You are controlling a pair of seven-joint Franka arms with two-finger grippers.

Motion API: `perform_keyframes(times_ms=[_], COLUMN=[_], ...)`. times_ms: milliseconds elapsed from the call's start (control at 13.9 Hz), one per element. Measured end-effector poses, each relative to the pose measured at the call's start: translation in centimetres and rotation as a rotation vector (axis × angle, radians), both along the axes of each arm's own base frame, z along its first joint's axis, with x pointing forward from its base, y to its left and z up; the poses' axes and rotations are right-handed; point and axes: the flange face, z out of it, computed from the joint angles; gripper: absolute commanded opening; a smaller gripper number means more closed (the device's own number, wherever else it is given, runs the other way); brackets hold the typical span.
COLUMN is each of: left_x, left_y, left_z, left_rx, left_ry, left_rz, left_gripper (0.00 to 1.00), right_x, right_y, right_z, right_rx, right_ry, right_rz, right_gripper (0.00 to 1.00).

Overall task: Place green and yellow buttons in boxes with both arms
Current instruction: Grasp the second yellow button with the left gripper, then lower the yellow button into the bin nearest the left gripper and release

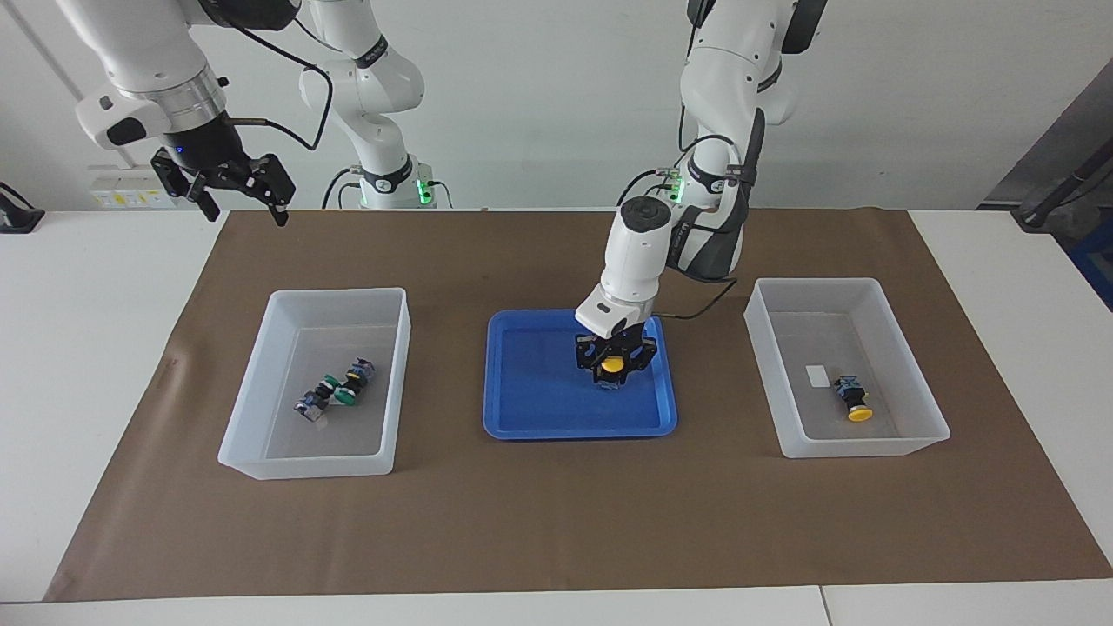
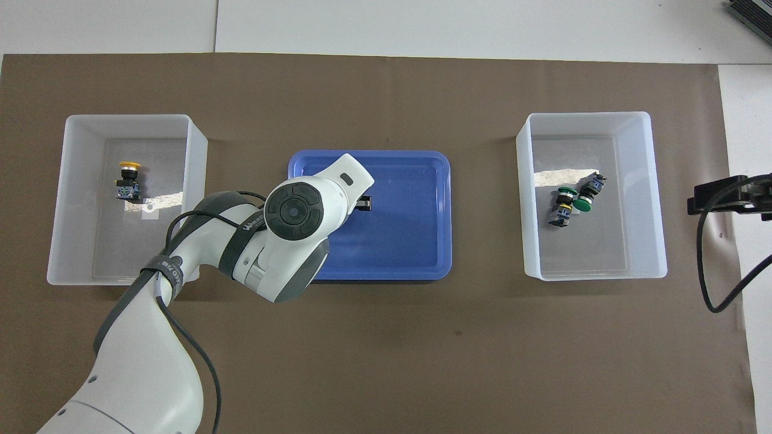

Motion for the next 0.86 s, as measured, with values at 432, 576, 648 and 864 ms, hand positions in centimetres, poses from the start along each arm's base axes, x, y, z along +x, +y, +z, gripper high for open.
perform_keyframes(times_ms=[432, 576, 648, 864], left_x=[2.5, 3.8, 4.3, 5.1], left_y=[14.2, 19.5, 21.7, 26.4], left_z=[12.4, 12.7, 12.4, 11.1], left_rx=[0.059, 0.091, 0.103, 0.119], left_ry=[-0.009, -0.004, 0.005, 0.039], left_rz=[0.103, 0.078, 0.077, 0.109], left_gripper=[0.00, 0.00, 0.00, 0.00], right_x=[0.0, 0.0, 0.0, 0.0], right_y=[0.0, 0.0, 0.0, 0.0], right_z=[0.0, 0.0, 0.0, 0.0], right_rx=[0.000, 0.000, 0.000, 0.000], right_ry=[0.000, 0.000, 0.000, 0.000], right_rz=[0.000, 0.000, 0.000, 0.000], right_gripper=[1.00, 1.00, 1.00, 1.00])
